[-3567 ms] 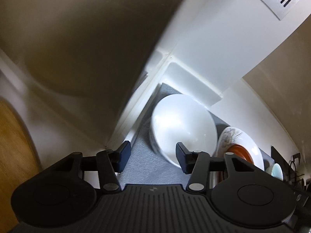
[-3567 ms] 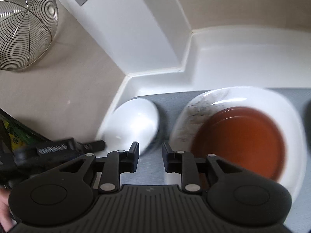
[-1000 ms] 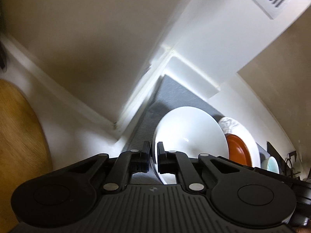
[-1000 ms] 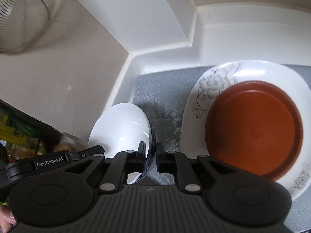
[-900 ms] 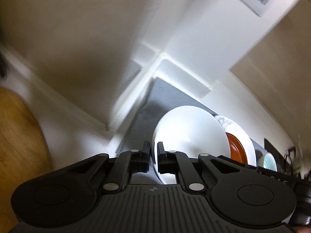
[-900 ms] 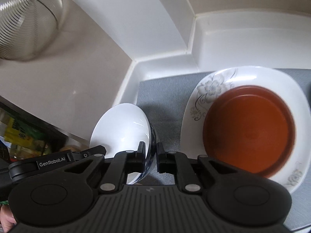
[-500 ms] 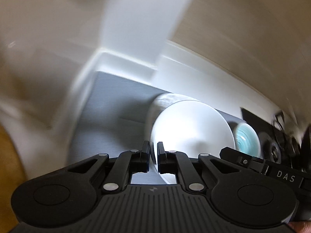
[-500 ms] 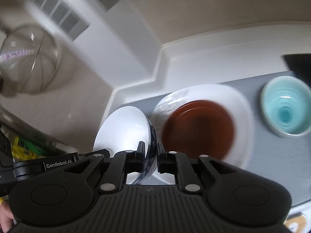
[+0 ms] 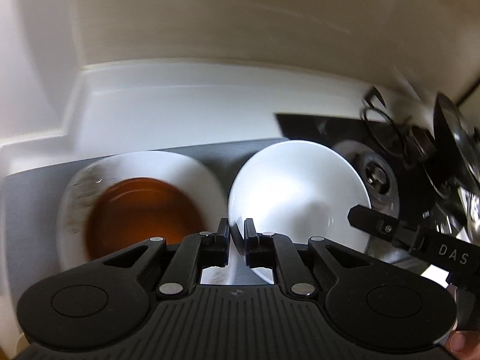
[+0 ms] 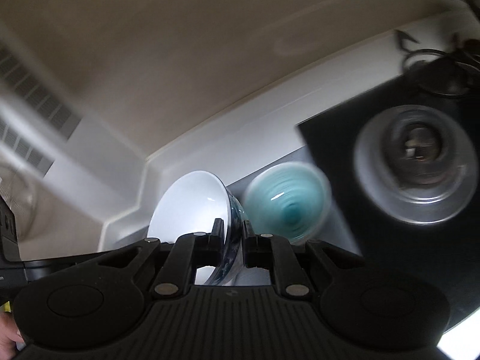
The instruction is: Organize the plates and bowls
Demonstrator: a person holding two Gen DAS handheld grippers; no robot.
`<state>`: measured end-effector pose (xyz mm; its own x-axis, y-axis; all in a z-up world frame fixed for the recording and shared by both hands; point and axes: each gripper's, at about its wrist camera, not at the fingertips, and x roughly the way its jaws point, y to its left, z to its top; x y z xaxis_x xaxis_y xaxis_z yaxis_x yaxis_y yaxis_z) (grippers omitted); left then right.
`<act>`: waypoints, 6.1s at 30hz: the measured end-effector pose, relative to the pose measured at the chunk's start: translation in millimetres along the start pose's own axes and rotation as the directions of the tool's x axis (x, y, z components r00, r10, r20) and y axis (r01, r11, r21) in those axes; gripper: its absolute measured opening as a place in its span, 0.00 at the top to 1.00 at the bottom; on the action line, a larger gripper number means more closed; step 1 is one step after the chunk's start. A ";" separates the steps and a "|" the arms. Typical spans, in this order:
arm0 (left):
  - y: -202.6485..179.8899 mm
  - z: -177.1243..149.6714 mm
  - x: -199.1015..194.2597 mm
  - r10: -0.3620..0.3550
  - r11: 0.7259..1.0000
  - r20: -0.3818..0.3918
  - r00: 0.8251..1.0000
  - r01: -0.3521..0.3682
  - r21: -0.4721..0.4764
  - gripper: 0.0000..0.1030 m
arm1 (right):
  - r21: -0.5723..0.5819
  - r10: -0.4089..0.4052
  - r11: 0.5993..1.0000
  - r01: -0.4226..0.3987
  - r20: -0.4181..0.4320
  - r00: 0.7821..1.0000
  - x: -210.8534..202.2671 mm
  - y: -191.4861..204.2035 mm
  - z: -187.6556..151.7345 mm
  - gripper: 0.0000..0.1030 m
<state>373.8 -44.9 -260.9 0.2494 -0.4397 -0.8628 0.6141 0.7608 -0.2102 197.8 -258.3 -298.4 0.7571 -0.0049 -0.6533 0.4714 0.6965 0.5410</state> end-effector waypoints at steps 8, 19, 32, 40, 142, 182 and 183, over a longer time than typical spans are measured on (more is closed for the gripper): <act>-20.0 13.0 50.5 0.015 1.000 -0.090 0.996 -0.013 0.019 0.87 | 0.124 -0.040 0.992 0.031 0.068 0.997 19.1 -38.5 -2.3 0.87; -54.0 35.7 67.5 0.081 0.994 -0.079 0.994 -0.075 0.082 0.87 | 0.153 -0.026 0.988 0.014 0.077 0.997 27.9 -69.2 5.7 0.87; -67.1 47.6 76.6 0.097 0.990 -0.073 0.993 -0.089 0.110 0.85 | 0.138 -0.039 0.990 0.029 0.070 0.997 33.0 -72.1 18.3 0.87; -64.2 48.1 85.5 0.103 0.992 -0.089 0.991 -0.096 0.080 0.85 | 0.160 -0.031 0.987 0.022 0.053 0.998 40.5 -78.6 14.0 0.87; 87.9 -85.6 -105.7 0.184 0.953 -0.135 0.974 -0.210 -0.219 0.74 | -0.102 0.213 0.958 -0.268 -0.370 0.904 39.3 112.1 -77.3 0.71; 228.5 -181.7 -135.7 0.108 0.872 -0.174 0.979 -0.177 -0.456 0.71 | -0.524 0.028 0.769 -0.365 -0.543 0.839 84.3 225.4 -179.0 0.70; 227.1 -178.8 -141.9 0.139 0.881 -0.155 0.978 -0.193 -0.431 0.71 | -0.521 0.030 0.774 -0.360 -0.538 0.842 84.6 224.1 -176.4 0.69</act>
<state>343.9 275.6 -268.4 0.2134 -0.2508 -0.9442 0.1700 0.9613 -0.2169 287.6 24.0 -325.8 0.4081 0.4030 -0.8192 -0.1435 0.9145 0.3783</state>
